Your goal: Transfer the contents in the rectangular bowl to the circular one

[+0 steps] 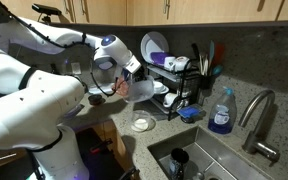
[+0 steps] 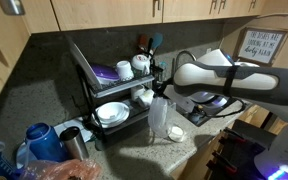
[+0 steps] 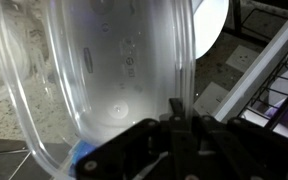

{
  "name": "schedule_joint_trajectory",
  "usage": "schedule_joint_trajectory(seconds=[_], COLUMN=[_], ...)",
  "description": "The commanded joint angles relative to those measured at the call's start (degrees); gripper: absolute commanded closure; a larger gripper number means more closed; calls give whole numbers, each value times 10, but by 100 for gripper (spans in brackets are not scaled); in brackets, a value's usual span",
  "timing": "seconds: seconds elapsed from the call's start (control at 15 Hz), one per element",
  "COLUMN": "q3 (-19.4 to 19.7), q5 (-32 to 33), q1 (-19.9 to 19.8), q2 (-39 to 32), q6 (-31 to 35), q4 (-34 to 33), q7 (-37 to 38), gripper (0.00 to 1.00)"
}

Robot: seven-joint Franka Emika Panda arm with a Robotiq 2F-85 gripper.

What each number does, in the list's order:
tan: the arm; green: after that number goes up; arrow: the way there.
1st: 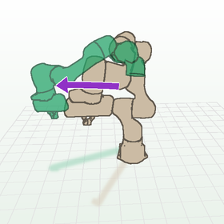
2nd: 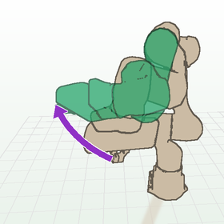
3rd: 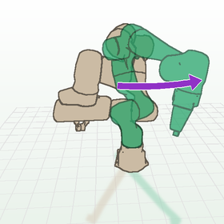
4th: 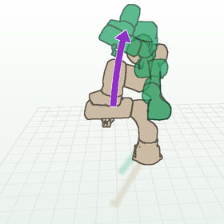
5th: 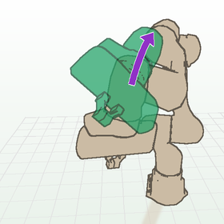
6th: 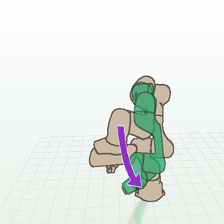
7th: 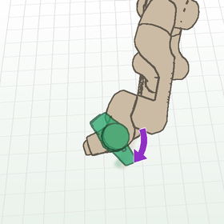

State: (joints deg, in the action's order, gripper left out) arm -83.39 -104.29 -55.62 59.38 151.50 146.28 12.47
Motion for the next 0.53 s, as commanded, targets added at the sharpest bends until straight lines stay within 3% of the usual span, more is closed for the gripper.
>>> schedule_joint_trajectory(seconds=[0.0, 0.47], q3=[21, 17], q5=[34, 110], q1=[18, 51], q2=[-66, -136], q6=[-3, 0], q4=[-7, -17], q7=[-21, -9], gripper=[99, 99])
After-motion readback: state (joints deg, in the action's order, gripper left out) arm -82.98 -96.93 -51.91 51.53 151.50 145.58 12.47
